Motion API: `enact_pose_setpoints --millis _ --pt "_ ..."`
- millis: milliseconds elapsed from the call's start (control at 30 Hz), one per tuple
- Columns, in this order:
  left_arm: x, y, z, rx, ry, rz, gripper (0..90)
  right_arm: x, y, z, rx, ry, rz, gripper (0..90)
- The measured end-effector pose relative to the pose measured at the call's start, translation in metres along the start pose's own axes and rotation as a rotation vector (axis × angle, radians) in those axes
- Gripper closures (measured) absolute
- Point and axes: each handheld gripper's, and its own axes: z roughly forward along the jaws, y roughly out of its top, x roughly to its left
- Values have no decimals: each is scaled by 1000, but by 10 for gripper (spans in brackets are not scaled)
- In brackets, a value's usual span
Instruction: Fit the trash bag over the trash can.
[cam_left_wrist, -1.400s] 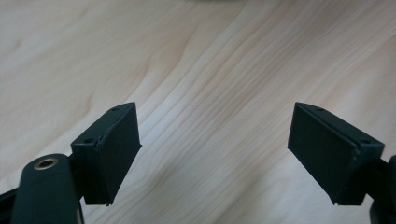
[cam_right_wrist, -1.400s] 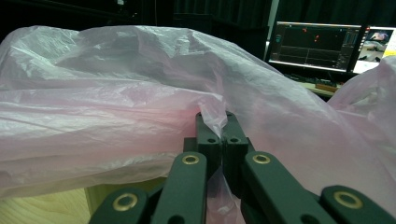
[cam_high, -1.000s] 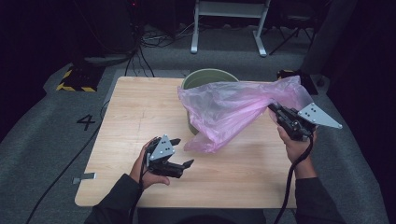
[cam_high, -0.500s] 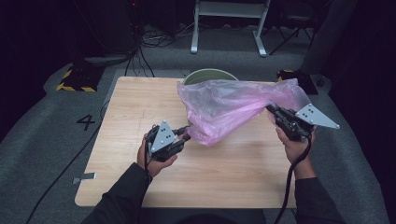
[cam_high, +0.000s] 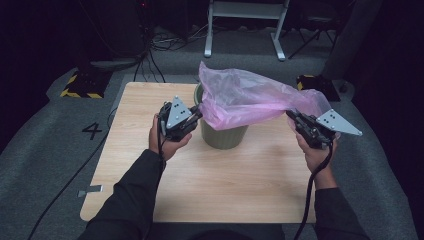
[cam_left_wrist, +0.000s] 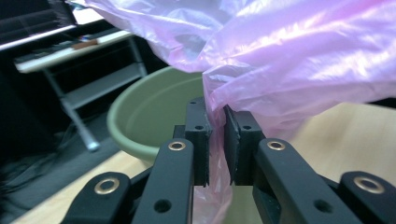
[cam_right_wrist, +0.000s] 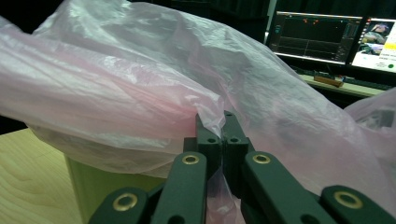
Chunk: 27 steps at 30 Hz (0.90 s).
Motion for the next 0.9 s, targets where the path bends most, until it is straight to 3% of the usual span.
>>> enact_pose_setpoints --millis 133,433,667,700,900 --pt "10 13 22 10 4 -10 805 -6 -3 3 0 -23 14 896" --pt "16 42 30 -19 4 37 873 -14 4 2 -17 -55 8 897" --pt "22 41 37 -27 31 6 872 -13 14 0 -44 -76 -18 897" --pt "23 39 44 -16 50 -1 871 -12 17 0 -46 -80 -27 897" --pt "25 33 62 46 57 -8 853 -11 14 6 -41 -89 -29 897"
